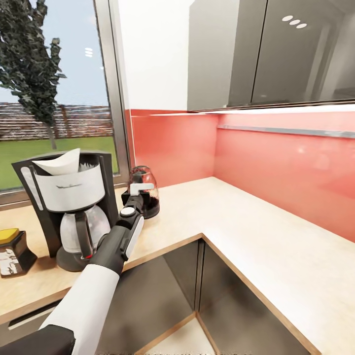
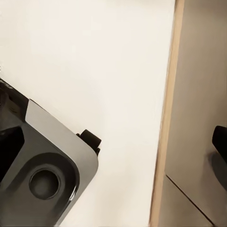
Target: Set up a coffee station on the kitchen countertop: keep the coffee maker on the countertop, move the bottle of coffee from the kitchen shelf to the counter next to the coffee maker, place a paper coffee filter on top of the coffee maker, put the saucer next to the coffee maker with the coffee cup on the saucer, and place the electric kettle next to the coffee maker.
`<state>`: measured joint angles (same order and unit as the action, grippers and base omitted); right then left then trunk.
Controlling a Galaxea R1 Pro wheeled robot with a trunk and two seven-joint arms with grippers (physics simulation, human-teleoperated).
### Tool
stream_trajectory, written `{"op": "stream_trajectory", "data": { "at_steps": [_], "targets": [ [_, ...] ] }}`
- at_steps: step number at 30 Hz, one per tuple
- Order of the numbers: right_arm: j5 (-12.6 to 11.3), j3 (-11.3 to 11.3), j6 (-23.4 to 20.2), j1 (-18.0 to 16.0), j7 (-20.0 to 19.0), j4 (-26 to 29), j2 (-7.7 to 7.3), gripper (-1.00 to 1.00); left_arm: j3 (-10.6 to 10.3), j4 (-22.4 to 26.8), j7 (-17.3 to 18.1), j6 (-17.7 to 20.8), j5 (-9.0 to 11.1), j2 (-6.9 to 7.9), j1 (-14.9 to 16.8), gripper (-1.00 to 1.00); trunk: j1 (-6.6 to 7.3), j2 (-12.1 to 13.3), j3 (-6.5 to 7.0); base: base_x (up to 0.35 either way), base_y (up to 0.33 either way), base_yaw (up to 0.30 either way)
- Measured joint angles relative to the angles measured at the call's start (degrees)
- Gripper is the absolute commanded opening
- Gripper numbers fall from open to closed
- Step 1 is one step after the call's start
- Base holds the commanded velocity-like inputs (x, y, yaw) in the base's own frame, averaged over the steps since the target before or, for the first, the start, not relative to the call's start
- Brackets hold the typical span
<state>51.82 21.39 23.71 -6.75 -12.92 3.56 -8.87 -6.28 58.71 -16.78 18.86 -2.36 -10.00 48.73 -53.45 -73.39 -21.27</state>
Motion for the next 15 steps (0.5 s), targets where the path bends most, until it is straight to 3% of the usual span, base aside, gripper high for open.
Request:
{"op": "stream_trajectory", "data": {
  "at_steps": [5,10,15],
  "targets": [
    [0.00,0.00,-0.03,0.00,0.00,0.00,0.01,1.00,0.06,-0.01,-0.04,0.00,-0.04,0.00,0.00,-1.00,0.00,0.00,-0.42,0.000,0.000,0.000],
    [0.00,0.02,-0.02,0.00,0.00,0.00,0.01,1.00,0.04,0.07,-6.34,0.00,0.01,0.00,0.00,-1.00,0.00,0.00,-0.61,0.000,0.000,0.000],
    [0.00,0.07,-0.01,0.00,0.00,0.00,0.01,1.00,-0.01,0.01,-8.17,-0.04,0.19,0.00,0.00,-1.00,0.00,0.00,-0.65,0.000,0.000,0.000]
  ]
}}
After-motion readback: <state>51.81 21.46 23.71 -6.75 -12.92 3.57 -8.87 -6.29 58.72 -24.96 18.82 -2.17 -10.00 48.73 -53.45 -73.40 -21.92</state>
